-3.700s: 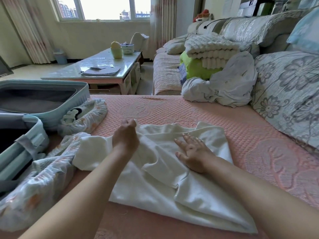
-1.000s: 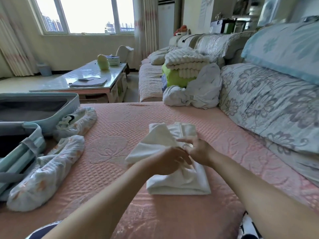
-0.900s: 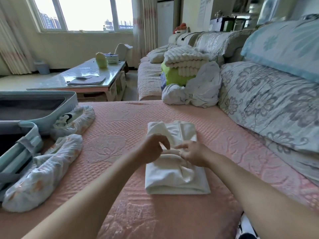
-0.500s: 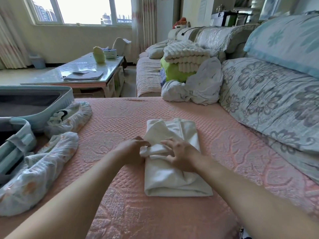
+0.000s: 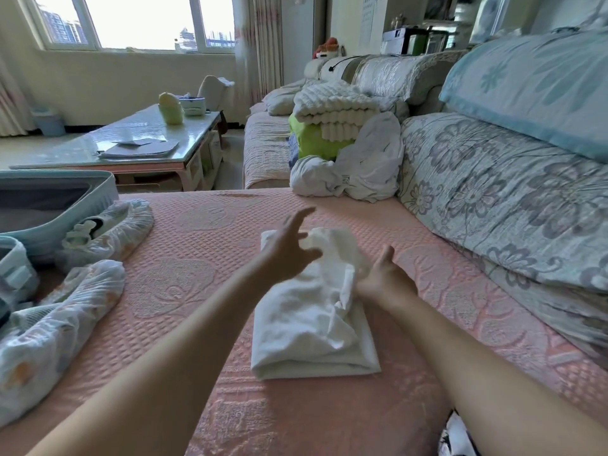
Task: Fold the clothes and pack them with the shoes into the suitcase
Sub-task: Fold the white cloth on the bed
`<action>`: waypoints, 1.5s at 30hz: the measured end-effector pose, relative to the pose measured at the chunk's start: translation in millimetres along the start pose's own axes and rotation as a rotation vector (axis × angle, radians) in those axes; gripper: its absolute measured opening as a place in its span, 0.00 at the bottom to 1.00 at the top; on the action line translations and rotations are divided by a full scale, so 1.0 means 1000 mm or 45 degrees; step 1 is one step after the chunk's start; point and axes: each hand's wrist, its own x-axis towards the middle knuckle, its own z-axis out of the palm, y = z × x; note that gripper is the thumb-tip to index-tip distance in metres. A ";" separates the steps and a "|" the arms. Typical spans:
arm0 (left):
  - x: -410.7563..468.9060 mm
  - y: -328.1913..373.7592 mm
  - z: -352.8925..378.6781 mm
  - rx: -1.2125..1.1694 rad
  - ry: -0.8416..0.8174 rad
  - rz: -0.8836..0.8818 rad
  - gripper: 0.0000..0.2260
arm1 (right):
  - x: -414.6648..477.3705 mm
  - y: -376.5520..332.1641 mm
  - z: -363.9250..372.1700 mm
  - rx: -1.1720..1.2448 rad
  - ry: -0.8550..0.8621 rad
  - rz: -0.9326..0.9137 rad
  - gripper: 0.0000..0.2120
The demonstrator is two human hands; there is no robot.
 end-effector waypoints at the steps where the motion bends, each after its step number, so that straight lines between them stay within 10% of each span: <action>1: -0.008 -0.006 0.006 0.079 -0.079 -0.019 0.35 | -0.003 0.006 -0.004 -0.108 -0.040 0.026 0.46; 7: -0.067 -0.037 0.013 0.692 -0.802 -0.183 0.37 | -0.022 0.007 -0.009 -0.306 -0.189 -0.742 0.29; 11: -0.085 -0.041 0.000 0.773 -0.890 -0.109 0.47 | -0.032 0.002 0.003 -0.551 -0.467 -1.010 0.18; 14: -0.089 -0.042 -0.008 0.860 -0.927 -0.056 0.46 | -0.032 0.002 0.007 -0.492 -0.272 -1.137 0.10; 19: -0.083 -0.017 -0.002 0.447 -0.641 -0.105 0.22 | -0.033 0.001 -0.022 -0.308 -0.268 -0.967 0.14; 24: -0.078 -0.027 0.013 1.004 -0.916 -0.041 0.36 | -0.023 0.012 -0.018 -0.395 -0.681 -0.716 0.14; 31: -0.030 -0.030 0.005 0.733 -0.461 0.000 0.09 | 0.031 -0.006 -0.013 0.175 0.014 -0.591 0.15; 38: 0.025 -0.079 0.009 0.800 0.091 0.168 0.15 | 0.104 -0.022 0.021 0.153 0.068 -0.525 0.17; 45: 0.055 -0.125 0.009 0.950 -0.107 -0.017 0.34 | 0.142 -0.024 0.040 -0.297 0.314 -0.571 0.14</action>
